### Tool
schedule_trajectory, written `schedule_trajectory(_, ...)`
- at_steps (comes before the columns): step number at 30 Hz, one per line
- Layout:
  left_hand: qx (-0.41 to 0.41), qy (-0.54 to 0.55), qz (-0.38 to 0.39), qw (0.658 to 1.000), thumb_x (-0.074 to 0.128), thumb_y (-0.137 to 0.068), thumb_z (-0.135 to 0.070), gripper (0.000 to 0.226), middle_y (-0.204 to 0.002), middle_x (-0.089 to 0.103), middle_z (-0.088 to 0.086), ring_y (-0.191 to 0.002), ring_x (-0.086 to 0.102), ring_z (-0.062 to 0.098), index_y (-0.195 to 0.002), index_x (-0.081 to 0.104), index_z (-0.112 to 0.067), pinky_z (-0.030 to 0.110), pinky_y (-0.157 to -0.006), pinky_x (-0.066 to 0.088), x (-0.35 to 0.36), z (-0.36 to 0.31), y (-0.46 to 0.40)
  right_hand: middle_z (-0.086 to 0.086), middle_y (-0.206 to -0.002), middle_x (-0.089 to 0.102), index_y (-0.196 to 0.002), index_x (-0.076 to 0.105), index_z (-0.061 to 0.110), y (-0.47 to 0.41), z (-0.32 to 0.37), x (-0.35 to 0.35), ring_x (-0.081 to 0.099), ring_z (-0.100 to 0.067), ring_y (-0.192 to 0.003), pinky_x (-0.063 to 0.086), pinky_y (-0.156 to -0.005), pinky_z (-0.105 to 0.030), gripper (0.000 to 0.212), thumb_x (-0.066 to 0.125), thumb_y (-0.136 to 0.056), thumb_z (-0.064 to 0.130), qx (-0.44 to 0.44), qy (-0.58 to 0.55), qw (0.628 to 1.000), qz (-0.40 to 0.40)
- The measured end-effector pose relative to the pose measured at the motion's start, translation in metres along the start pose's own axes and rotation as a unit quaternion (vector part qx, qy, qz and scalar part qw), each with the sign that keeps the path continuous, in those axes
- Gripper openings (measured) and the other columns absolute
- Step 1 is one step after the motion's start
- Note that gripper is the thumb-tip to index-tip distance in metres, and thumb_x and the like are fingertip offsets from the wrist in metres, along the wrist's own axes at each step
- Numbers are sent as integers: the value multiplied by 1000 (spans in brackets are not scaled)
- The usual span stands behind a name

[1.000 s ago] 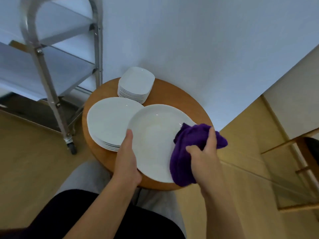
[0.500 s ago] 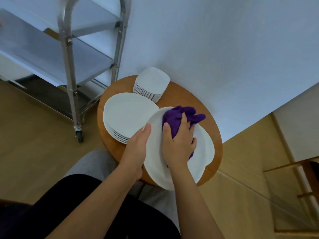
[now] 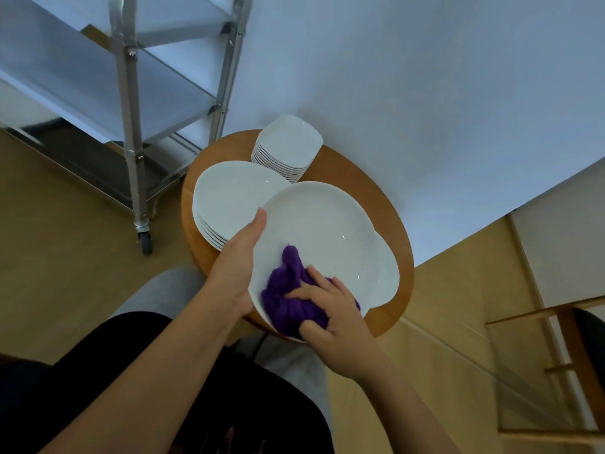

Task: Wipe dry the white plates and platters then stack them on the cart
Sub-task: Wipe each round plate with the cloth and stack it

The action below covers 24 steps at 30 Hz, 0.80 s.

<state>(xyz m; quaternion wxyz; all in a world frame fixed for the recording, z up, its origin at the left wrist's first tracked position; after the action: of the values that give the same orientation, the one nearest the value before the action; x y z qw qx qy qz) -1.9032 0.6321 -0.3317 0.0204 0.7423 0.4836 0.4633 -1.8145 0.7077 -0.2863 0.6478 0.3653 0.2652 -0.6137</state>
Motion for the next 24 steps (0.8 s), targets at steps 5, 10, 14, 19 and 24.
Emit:
schedule_trajectory(5, 42, -41, 19, 998, 46, -87, -56, 27, -93, 74, -7, -90, 69, 21, -101, 61, -38, 36, -70, 57, 2, -11, 1, 16, -116, 63, -101, 69, 24, 15, 3, -43, 51, -8, -122, 32, -105, -36, 38, 49, -70, 29, -82, 202, 958, -184)
schedule_trajectory(10, 31, -80, 19, 996, 52, -86, -53, 18, -101, 69, -5, -98, 64, 22, -95, 59, -39, 45, -87, 51, 0, -14, 2, -6, -98, 71, -102, 68, 8, 22, 6, -65, 66, -27, -90, 47, -79, -40, 43, 44, -72, 27, -18, 209, 929, -306)
schedule_trajectory(14, 0, -77, 58, 995, 51, -87, -53, 27, -95, 74, 1, -84, 72, 22, -95, 67, -34, 38, -69, 58, 7, -8, 4, -7, -129, 58, -132, 45, 18, 16, 40, -37, 48, -22, -121, 32, -105, -40, 51, 49, -86, 40, -124, 222, 933, -255)
schedule_trajectory(19, -42, -77, 141, 986, 59, -74, -50, 35, -90, 74, 8, -77, 72, 20, -79, 78, -21, 30, -58, 57, 18, 8, 11, -7, -141, 49, -141, 37, 20, -6, 50, -10, 37, -25, -134, 19, -114, -42, 55, 41, -92, 46, -263, 323, 904, -99)
schedule_trajectory(24, -13, -46, 141, 989, 57, -80, -44, 33, -100, 73, 9, -87, 71, 23, -99, 73, -22, 32, -63, 57, 21, 6, 11, -16, -133, 55, -134, 51, 11, -23, 41, -40, 46, -37, -128, 32, -106, -46, 58, 40, -90, 48, -323, 386, 859, -91)
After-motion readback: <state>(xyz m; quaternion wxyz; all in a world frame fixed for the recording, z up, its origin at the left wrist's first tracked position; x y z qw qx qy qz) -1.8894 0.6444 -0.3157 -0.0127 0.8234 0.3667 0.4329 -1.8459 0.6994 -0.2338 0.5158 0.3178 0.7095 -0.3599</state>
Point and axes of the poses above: each hand's wrist, its own y-axis away from the middle knuckle, its own x-axis out of the palm, z = x × y, the point moved 9 cm from there along -y, towards the middle knuckle
